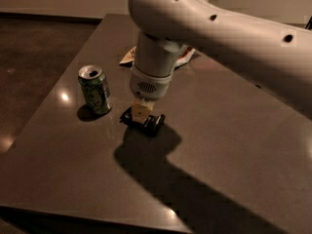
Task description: Move rxbar chocolate near green can
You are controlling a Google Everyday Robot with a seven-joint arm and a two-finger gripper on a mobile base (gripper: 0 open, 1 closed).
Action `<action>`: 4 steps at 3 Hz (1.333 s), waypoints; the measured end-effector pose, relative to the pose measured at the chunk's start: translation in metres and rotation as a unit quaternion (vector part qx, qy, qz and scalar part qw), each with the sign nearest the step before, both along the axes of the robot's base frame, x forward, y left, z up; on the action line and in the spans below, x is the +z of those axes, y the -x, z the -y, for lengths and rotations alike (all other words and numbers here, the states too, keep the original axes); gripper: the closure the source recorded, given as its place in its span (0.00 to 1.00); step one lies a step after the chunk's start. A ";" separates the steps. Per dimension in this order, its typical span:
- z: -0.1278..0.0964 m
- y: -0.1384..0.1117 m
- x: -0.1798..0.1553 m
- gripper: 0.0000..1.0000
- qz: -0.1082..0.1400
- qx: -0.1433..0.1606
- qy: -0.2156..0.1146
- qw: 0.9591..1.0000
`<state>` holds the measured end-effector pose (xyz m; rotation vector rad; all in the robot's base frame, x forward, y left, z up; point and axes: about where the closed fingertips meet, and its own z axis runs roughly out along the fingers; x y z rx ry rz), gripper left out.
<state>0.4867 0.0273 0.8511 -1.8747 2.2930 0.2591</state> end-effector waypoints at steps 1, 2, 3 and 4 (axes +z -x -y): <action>-0.034 0.005 0.005 1.00 0.008 0.033 -0.013 0.999; -0.051 0.003 0.007 0.82 0.017 0.044 -0.012 0.999; -0.051 0.004 0.006 0.58 0.018 0.045 -0.011 0.999; -0.052 0.004 0.006 0.35 0.018 0.046 -0.011 0.999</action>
Offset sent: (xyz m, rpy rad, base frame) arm 0.0006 0.0716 0.0091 0.0198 -0.0595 0.1110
